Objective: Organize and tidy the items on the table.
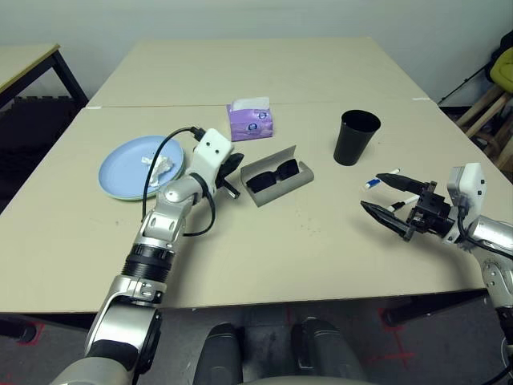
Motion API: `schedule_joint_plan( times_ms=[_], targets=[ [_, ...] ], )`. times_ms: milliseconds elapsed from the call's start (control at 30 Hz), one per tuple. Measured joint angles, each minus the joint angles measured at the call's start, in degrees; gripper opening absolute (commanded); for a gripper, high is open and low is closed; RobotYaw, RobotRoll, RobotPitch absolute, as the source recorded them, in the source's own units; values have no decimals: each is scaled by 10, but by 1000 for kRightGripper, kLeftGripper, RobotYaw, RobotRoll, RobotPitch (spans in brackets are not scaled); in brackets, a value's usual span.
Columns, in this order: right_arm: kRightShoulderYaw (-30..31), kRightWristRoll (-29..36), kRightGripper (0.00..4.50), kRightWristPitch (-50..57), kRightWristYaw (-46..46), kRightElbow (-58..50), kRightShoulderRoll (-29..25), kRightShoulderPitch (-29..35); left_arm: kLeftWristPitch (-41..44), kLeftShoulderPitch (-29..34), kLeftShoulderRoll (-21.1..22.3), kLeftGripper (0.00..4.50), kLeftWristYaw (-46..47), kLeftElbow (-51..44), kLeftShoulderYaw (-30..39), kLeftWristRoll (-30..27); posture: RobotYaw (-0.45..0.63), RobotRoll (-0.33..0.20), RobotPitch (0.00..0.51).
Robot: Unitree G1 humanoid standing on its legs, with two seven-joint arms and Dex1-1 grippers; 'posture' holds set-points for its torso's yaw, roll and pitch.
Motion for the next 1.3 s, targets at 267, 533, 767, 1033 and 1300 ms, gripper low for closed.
schedule_joint_plan(
  times_ms=[267, 533, 767, 1033, 1300],
  targets=[
    [0, 0, 4500, 6, -1, -13, -1, 5, -4, 0, -8, 17, 0, 1, -8, 3, -47, 0, 69],
    [0, 1, 4500, 9, -2, -17, -2, 14, -4, 4, -12, 17, -1, -1, -11, 4, -49, 0, 78],
    [-1, 1, 4500, 10, -3, -18, -4, 17, 15, 6, -12, 17, -1, -15, -9, 1, -35, 0, 75],
    [-1, 1, 4500, 10, -1, -17, -4, 13, 45, -2, -6, 17, 0, -56, 15, -7, -26, 0, 73],
    [0, 1, 4500, 10, 0, -16, -4, 9, 45, -2, -4, 17, 17, -50, 10, 7, -36, 0, 79]
  ],
)
